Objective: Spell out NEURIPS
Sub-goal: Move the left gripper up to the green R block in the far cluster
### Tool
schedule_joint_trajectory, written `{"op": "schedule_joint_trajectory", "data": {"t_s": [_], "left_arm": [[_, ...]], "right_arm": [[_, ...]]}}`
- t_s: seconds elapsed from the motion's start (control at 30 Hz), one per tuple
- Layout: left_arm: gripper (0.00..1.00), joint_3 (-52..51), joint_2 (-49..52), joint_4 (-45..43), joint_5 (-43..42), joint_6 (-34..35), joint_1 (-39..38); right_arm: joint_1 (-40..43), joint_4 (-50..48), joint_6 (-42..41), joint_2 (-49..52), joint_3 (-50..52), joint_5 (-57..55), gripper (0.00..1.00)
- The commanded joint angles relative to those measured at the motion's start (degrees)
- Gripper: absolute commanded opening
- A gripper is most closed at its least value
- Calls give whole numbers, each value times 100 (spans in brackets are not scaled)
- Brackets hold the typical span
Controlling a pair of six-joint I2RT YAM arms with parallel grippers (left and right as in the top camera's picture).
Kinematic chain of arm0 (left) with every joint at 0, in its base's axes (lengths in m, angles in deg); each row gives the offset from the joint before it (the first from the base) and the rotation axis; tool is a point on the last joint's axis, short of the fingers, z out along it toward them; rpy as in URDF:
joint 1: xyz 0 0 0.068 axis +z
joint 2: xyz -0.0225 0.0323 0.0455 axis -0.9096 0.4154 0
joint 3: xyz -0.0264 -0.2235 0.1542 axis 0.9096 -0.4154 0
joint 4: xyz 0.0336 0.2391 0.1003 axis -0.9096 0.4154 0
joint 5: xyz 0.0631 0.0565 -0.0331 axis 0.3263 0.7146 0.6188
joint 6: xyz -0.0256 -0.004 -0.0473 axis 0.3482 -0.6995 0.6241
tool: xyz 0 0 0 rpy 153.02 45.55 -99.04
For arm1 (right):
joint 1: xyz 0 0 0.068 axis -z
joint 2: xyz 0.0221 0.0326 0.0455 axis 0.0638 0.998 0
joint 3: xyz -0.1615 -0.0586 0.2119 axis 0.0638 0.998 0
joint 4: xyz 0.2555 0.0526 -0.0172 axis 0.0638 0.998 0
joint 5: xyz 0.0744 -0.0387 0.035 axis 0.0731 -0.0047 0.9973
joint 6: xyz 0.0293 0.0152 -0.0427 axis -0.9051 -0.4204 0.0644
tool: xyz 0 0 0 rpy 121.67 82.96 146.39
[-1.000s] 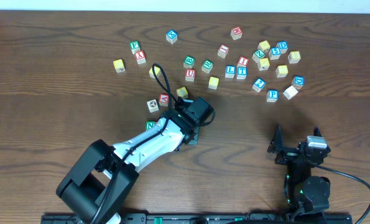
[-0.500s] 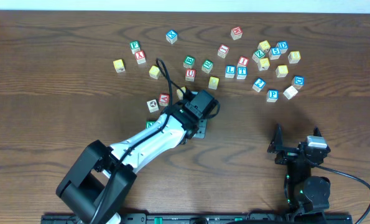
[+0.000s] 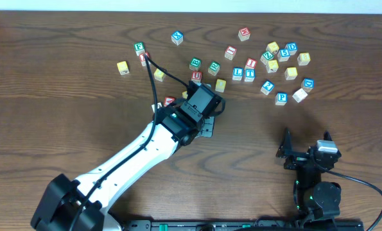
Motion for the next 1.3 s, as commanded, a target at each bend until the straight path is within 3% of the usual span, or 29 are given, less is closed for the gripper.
{"op": "schedule_joint_trajectory", "data": {"t_s": [0.0,0.37,0.8,0.9,0.93,1.27], "left_arm": [[57,372,-131,278,15,-63,11],[69,970,-131,780,17,-63,90],[70,1281,-109,999,13,-105,573],[76,1484,-74,997,17,-101,575],[83,1574,-44,1003,17,-79,575],[90,3355,1322,1617,229,855,601]], "right_arm": [[-7,24,48,-11,7,-9,99],[-7,24,48,-11,7,-9,99],[-7,24,48,-11,7,-9,99],[-7,24,48,-11,7,-9,99],[-7,24,48,-11,7,-9,99],[-7,24,48,-11,7,-9,99]]}}
